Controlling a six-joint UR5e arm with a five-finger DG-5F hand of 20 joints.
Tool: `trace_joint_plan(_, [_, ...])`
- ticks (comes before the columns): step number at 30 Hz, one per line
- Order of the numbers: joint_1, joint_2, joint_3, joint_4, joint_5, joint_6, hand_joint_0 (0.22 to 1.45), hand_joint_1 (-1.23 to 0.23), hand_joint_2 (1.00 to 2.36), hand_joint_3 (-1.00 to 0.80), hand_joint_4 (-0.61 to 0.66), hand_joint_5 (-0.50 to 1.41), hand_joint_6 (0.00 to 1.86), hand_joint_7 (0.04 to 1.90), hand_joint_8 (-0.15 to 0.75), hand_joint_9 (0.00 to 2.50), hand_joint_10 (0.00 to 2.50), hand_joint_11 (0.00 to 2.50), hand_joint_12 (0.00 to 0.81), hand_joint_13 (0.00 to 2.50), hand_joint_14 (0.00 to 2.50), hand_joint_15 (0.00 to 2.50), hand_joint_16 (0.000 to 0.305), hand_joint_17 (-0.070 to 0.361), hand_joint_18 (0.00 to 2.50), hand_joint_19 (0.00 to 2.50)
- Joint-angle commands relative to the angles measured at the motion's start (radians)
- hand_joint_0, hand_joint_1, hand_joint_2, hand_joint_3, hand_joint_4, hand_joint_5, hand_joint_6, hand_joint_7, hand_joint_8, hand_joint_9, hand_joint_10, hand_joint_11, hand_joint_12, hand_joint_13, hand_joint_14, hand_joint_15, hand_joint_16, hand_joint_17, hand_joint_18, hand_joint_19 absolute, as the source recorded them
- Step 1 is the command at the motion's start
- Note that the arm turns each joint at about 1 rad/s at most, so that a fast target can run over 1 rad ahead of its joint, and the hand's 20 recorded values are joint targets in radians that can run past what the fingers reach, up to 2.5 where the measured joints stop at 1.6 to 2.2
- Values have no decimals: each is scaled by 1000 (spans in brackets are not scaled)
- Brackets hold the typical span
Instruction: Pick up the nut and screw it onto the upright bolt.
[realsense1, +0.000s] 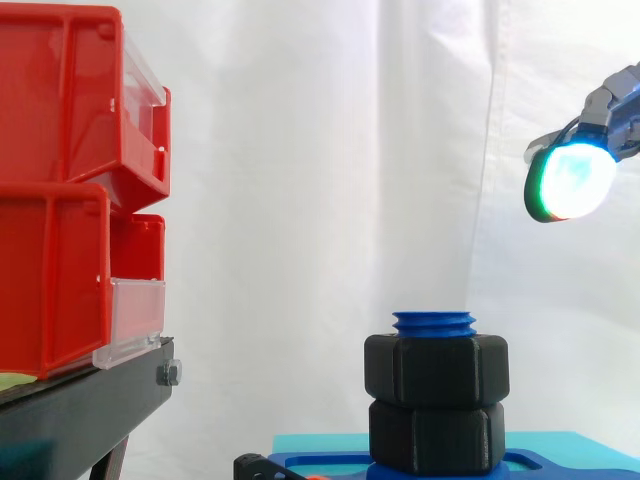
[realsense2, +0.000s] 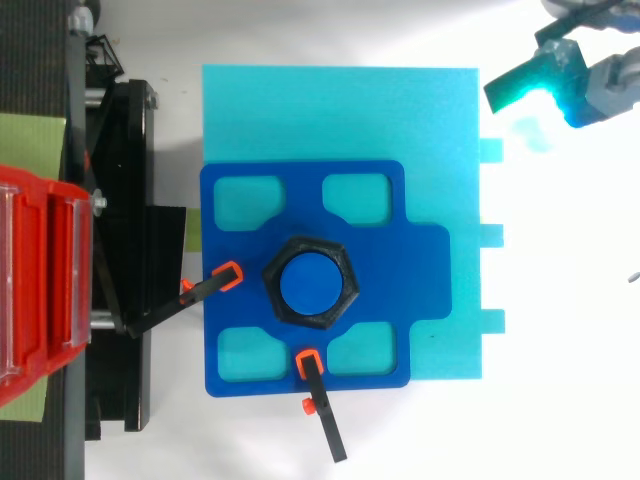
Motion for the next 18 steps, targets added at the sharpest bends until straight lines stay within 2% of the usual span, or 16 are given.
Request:
trace_joint_plan(1, [-1, 0, 2, 1, 0, 0, 468, -324, 1000, -500, 94, -248, 502, 695, 216, 56, 0, 0, 384, 0, 0, 0, 49, 111, 0, 0])
trace_joint_plan(4, [-1, 0, 0, 1, 1, 0, 467, -323, 1000, -500, 101, -249, 502, 745, 217, 31, 0, 0, 385, 0, 0, 0, 49, 110, 0, 0])
trace_joint_plan(14, [-1, 0, 0, 1, 0, 0, 466, -321, 1000, -500, 92, -249, 502, 702, 218, 36, 0, 0, 387, 0, 0, 0, 49, 111, 0, 0])
trace_joint_plan(16, [-1, 0, 0, 1, 0, 0, 468, -286, 1000, -500, 96, -255, 502, 742, 212, 0, 0, 0, 386, 0, 0, 0, 49, 111, 0, 0])
trace_joint_plan(18, [-1, 0, 0, 1, 0, 0, 469, -278, 1000, -500, 90, -254, 502, 704, 212, 5, 0, 0, 386, 0, 0, 0, 50, 111, 0, 0])
